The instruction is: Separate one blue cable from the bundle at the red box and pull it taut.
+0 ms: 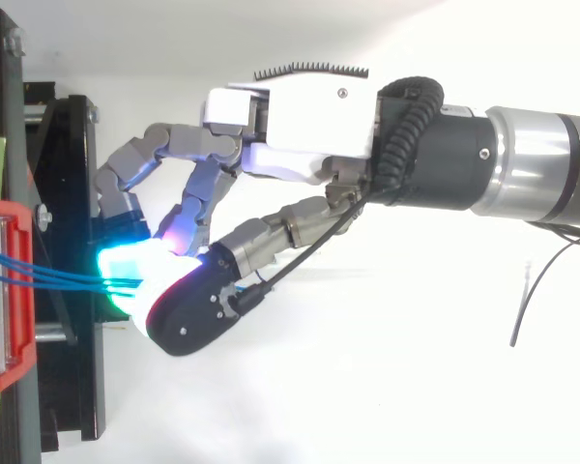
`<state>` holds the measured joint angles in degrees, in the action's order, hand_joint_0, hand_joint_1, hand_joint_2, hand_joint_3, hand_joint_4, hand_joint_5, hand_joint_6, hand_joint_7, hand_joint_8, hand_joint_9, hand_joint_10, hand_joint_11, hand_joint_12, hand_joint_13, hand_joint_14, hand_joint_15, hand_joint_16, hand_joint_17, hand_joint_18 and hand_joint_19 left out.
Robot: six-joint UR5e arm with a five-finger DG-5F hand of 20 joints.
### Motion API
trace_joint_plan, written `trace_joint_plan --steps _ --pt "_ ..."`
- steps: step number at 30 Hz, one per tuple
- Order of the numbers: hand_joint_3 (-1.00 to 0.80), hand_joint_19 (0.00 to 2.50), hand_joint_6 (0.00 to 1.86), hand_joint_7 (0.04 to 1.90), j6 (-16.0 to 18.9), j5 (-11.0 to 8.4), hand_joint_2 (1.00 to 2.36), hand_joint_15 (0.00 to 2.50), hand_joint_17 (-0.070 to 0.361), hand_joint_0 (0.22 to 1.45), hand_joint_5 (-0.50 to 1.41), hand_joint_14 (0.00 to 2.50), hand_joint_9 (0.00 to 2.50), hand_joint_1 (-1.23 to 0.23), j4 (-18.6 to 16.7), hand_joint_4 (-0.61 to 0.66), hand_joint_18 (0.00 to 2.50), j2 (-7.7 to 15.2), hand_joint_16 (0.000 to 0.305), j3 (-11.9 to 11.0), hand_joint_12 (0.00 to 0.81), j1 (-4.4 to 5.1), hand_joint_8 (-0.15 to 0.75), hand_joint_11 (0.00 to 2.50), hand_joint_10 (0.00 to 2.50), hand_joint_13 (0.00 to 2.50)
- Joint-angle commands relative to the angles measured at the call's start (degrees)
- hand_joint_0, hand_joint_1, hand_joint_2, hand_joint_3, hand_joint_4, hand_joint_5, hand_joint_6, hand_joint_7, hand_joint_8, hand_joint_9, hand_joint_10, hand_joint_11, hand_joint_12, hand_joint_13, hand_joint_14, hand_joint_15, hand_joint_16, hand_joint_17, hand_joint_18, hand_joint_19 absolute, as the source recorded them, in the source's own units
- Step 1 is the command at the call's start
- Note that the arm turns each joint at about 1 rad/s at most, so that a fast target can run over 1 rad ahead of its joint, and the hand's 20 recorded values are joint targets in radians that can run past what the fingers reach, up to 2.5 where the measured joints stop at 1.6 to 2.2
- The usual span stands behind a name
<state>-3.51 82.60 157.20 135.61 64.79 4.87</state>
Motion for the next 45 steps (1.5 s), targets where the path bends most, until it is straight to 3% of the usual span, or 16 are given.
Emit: trace_joint_plan --steps 1,10,12,15,28,35,39,45 --pt "-0.5 0.88 0.85 1.2 0.0 0.01 1.0 0.94 0.11 0.6 -0.14 0.03 1.23 -0.65 -0.2 0.03 0.83 -0.1 0.049 0.1 0.383 0.05 0.279 1.3 0.03 0.96" --pt "-0.33 0.84 0.88 1.27 0.0 0.01 1.01 0.93 0.111 0.71 -0.15 0.03 1.19 -0.9 0.0 -0.05 0.83 0.0 0.049 0.0 0.383 -0.04 0.278 1.29 0.03 0.94" --pt "-0.38 0.83 0.88 1.35 0.0 0.01 1.01 0.92 0.111 0.75 -0.15 0.03 1.19 -0.93 0.0 -0.09 0.82 0.0 0.049 0.1 0.377 -0.04 0.272 1.31 0.03 0.94" --pt "-0.5 0.83 0.9 1.31 0.0 0.01 1.0 0.91 0.109 0.79 -0.15 0.03 1.2 -0.94 0.0 -0.16 0.82 0.0 0.048 0.0 0.368 -0.04 0.268 1.3 0.03 0.94" --pt "-0.5 0.84 0.9 1.31 0.0 0.45 1.0 0.94 0.105 0.61 -0.1 0.03 1.29 -0.98 0.5 -0.08 0.84 -0.1 0.047 -0.4 0.372 -0.04 0.283 1.34 0.03 0.98" --pt "-0.5 0.85 0.89 1.28 0.0 0.54 1.0 0.94 0.107 0.54 -0.09 0.03 1.34 -0.92 0.6 -0.08 0.87 0.0 0.048 -0.5 0.381 -0.04 0.295 1.34 0.03 1.0" --pt "-0.5 0.87 0.85 1.31 -0.1 0.54 1.0 0.92 0.106 0.52 -0.05 0.03 1.44 -0.73 0.7 -0.2 0.91 -0.1 0.047 -0.5 0.373 -0.04 0.237 1.24 0.03 1.03" --pt "-0.5 0.88 0.82 1.24 -0.1 0.45 1.0 0.91 0.101 0.53 -0.03 0.03 1.53 -0.68 0.7 -0.28 0.91 0.0 0.045 -0.5 0.357 -0.04 0.197 1.19 0.03 1.06"
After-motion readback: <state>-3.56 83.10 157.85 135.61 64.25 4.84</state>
